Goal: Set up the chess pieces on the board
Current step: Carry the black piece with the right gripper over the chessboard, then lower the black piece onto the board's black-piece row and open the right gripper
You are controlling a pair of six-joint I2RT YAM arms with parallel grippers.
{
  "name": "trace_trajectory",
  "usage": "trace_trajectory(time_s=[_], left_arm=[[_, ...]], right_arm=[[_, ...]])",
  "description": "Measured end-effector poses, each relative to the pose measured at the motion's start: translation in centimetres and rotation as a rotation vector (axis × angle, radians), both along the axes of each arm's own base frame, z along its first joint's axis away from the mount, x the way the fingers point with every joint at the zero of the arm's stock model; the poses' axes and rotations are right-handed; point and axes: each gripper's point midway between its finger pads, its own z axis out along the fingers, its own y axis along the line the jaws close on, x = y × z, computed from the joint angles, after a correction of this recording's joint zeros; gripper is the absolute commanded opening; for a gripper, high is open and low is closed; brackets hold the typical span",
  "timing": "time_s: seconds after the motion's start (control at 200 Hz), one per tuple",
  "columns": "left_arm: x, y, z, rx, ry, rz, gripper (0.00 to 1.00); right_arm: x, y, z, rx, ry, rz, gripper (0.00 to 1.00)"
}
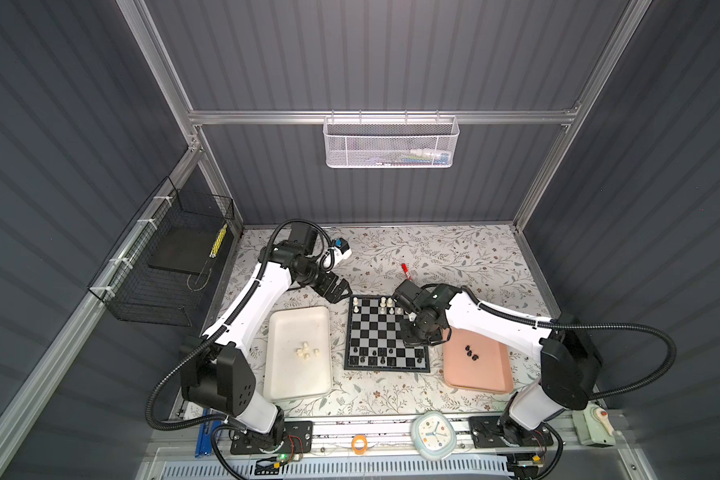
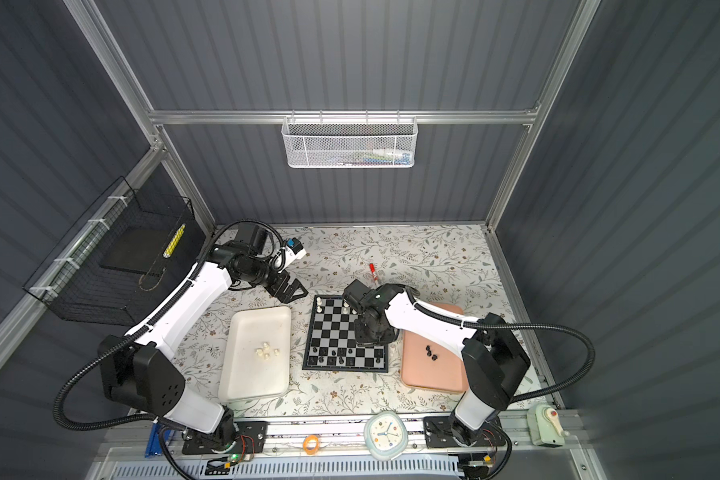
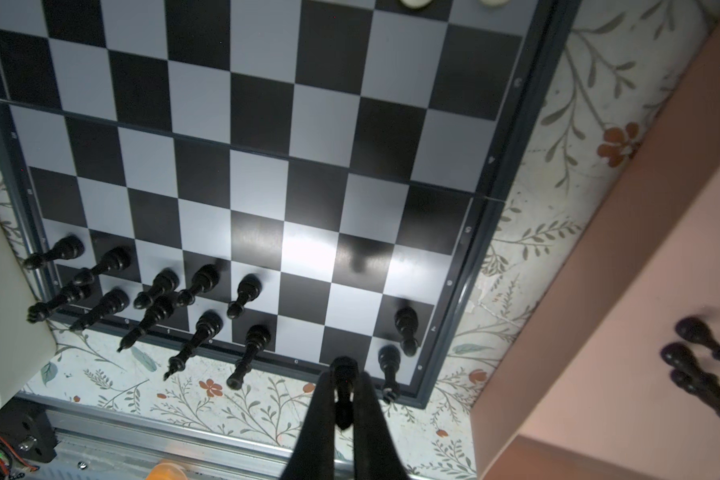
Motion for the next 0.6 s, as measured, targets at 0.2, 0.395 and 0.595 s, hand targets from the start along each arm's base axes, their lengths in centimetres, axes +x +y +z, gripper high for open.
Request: trace_trajectory(time_s=[0.2, 0.395, 0.595], left_arm=[[0.0, 0.0, 0.0, 0.0, -0.001, 0.0, 0.99], [0.0, 0.0, 0.0, 0.0, -0.001, 0.0, 1.0], [0.0, 0.0, 0.0, 0.0, -0.001, 0.0, 0.99]], right_arm=[[-0.1, 0.0, -0.7, -0.019, 0.01, 0.004, 0.07], [-0.2, 0.1, -1.2, -0.033, 0.02, 0.01, 0.07], [-0.2, 0.2, -1.4, -0.038, 0.018, 0.014, 0.07]])
